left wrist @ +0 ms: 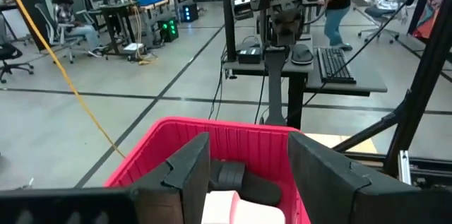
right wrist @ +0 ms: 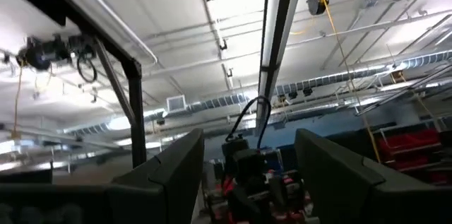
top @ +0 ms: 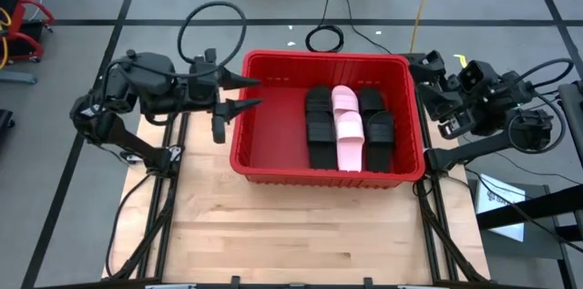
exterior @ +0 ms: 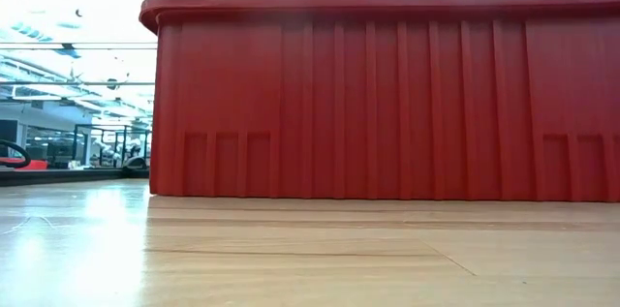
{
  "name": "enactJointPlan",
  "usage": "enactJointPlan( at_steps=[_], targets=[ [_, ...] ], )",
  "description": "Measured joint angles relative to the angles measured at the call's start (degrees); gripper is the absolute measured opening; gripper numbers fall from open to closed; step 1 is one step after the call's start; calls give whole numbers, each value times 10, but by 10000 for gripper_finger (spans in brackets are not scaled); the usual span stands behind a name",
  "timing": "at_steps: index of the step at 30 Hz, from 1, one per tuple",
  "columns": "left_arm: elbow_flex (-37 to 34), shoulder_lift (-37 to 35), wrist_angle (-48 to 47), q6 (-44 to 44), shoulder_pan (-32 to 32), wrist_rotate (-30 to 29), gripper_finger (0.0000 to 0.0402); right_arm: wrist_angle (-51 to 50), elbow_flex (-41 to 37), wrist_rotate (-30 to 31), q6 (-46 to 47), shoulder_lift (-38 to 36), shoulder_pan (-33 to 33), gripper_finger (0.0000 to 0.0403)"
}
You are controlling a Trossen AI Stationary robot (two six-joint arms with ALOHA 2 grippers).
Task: Pick and place slides into bin
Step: Return to Home Position
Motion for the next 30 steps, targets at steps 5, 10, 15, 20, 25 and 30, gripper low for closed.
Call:
enactJointPlan(
  at_steps=[5,10,15,20,25,30],
  targets=[
    [0,1,-13,-5,0,0,186,-26,0,20,-35,-9,0,212],
    [0,-3,-19,-6,0,0,186,-58,0,32,-34,-34,0,212],
    [0,-12,-47,-6,0,-8,186,-88,0,32,-43,-66,0,212],
    [0,-13,-50,17,0,-17,186,-90,0,30,-45,-84,0,212],
    [0,-13,-66,36,0,-16,186,-91,0,30,-39,-84,0,212],
    [0,-12,-83,10,17,-31,186,-168,0,35,-24,-92,0,212]
  ],
)
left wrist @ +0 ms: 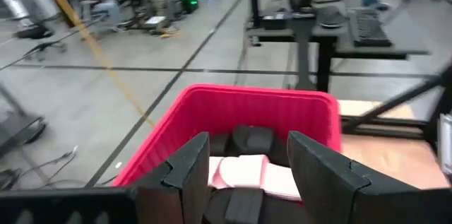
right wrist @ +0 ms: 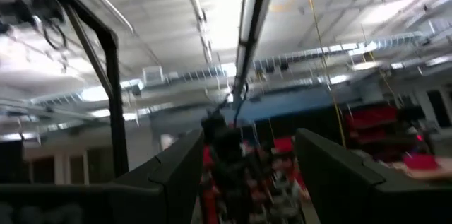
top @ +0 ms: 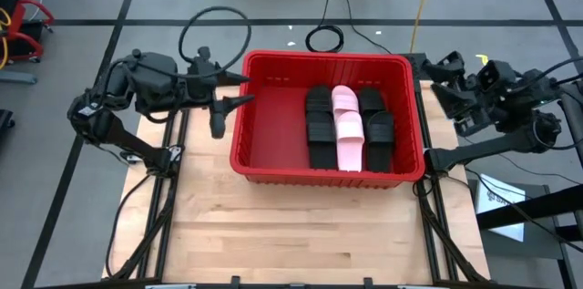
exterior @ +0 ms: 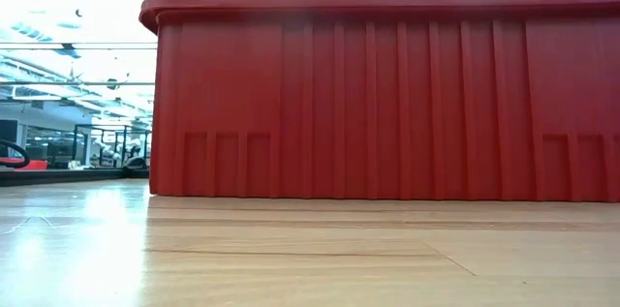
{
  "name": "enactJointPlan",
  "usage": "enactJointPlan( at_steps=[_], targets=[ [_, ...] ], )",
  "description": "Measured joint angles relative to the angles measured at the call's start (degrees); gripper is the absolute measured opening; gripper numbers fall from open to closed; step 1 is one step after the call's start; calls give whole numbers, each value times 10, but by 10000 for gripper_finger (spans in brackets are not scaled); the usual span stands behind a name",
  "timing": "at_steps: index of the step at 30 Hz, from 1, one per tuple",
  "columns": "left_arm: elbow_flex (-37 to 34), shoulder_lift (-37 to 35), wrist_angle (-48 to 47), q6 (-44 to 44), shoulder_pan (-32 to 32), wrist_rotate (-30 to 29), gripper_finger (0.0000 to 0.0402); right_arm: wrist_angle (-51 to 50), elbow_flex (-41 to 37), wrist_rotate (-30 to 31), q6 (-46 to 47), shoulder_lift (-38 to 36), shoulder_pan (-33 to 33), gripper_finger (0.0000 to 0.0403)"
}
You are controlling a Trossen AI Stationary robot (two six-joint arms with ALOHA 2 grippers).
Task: Pick and place slides into bin
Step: Return to Home Position
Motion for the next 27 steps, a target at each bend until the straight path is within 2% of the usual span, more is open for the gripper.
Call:
enactJointPlan(
  at_steps=[3,9,18,22,27],
  targets=[
    [0,-6,-3,-7,12,-8,186,-26,-6,26,4,-13,0,212],
    [0,-20,-2,5,17,-5,186,23,-54,24,-8,-63,0,212],
    [-14,-30,-4,4,17,-2,186,108,-192,25,-34,-158,0,212],
    [-90,-56,18,-9,25,-6,186,184,-281,25,-38,-200,0,212],
    [-256,-135,153,-26,26,-2,186,332,-404,25,-29,-245,0,212]
  ],
)
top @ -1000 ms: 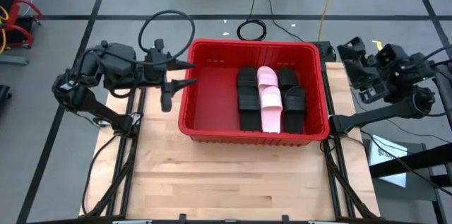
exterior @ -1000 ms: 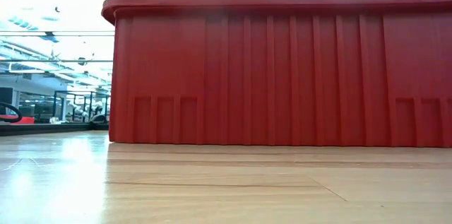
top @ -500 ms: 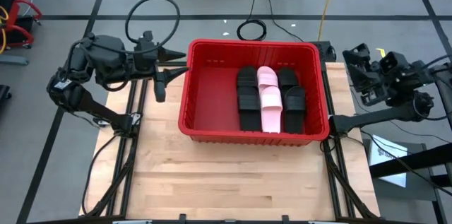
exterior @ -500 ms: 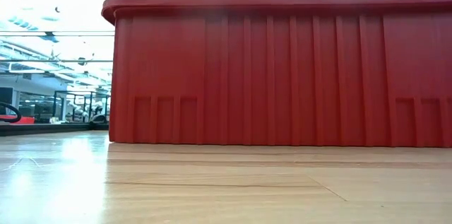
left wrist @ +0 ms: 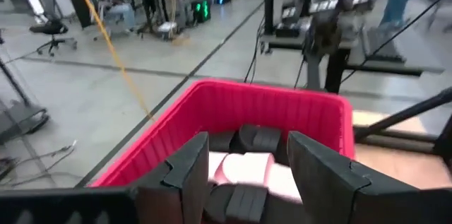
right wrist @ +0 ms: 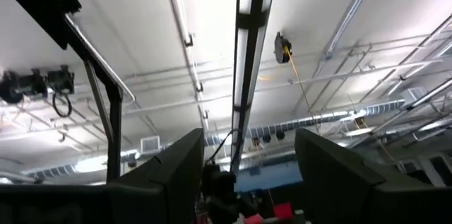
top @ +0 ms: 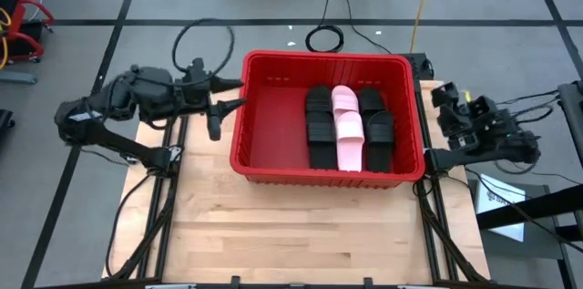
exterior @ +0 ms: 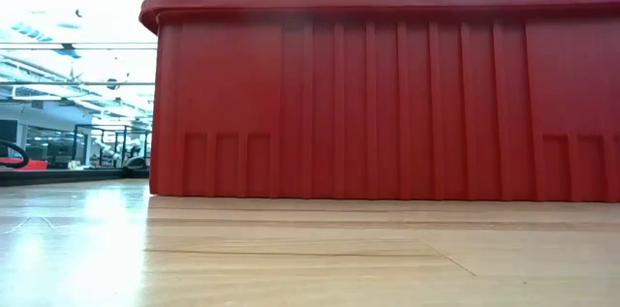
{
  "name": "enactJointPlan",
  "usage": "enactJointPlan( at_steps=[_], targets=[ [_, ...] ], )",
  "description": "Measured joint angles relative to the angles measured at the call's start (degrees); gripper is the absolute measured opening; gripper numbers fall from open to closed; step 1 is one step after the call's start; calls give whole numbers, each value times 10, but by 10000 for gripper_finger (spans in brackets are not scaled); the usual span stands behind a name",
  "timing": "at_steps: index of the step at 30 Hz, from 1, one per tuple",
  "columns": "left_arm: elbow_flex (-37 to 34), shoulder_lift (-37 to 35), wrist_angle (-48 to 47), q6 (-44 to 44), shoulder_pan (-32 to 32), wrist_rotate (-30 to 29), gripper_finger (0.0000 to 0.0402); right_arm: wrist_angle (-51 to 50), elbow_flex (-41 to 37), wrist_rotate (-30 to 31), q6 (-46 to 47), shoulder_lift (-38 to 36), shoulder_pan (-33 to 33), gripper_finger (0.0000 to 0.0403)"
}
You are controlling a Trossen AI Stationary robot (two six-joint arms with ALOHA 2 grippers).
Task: Pick and place slides into bin
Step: Return to Home Position
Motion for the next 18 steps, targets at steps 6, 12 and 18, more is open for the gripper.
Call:
enactJointPlan(
  at_steps=[6,12,18],
  targets=[
    [-207,-105,166,-18,0,6,186,143,-125,0,5,-37,0,212],
    [-381,-207,265,-68,0,-10,186,314,-237,0,10,-50,0,212],
    [-509,-300,349,-103,0,-22,186,404,-291,10,9,-51,0,212]
  ],
)
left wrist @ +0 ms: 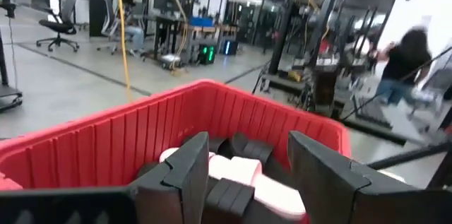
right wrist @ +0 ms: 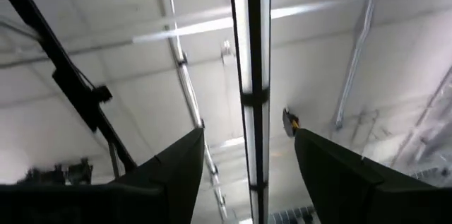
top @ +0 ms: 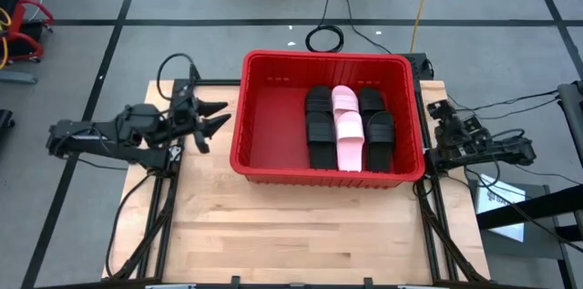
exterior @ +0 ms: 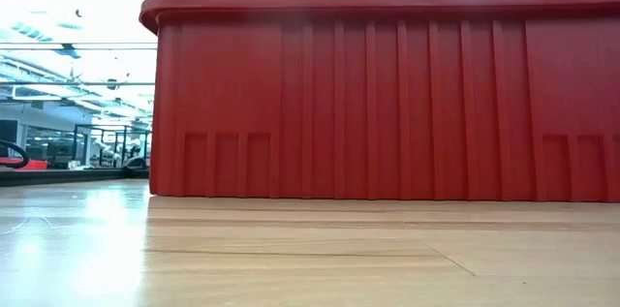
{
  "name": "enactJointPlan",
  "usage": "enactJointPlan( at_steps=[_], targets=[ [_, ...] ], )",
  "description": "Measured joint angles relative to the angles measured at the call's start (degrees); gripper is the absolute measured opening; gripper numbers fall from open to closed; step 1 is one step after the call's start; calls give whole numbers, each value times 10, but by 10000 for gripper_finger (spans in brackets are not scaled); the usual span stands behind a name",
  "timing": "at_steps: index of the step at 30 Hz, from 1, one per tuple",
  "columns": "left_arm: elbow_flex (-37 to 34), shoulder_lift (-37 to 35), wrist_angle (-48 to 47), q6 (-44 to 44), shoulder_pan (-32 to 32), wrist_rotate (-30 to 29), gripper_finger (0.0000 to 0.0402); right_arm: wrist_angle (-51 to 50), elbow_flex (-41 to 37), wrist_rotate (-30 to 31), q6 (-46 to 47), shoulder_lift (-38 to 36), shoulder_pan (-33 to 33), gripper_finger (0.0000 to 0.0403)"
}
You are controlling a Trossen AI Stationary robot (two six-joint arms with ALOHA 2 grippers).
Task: Pick and place slides into bin
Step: Return to Home Position
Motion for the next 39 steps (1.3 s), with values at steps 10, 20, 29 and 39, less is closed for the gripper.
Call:
enactJointPlan(
  at_steps=[10,20,29,39],
  targets=[
    [-125,-119,64,-16,0,-51,186,-37,-2,74,-5,2,0,212],
    [-278,-223,198,-42,0,-62,186,-101,-3,82,-19,2,0,212],
    [-414,-275,345,-76,0,-62,186,-110,-3,82,-19,2,0,212],
    [-415,-276,269,-97,0,-59,186,-174,-3,82,-54,2,0,212]
  ],
)
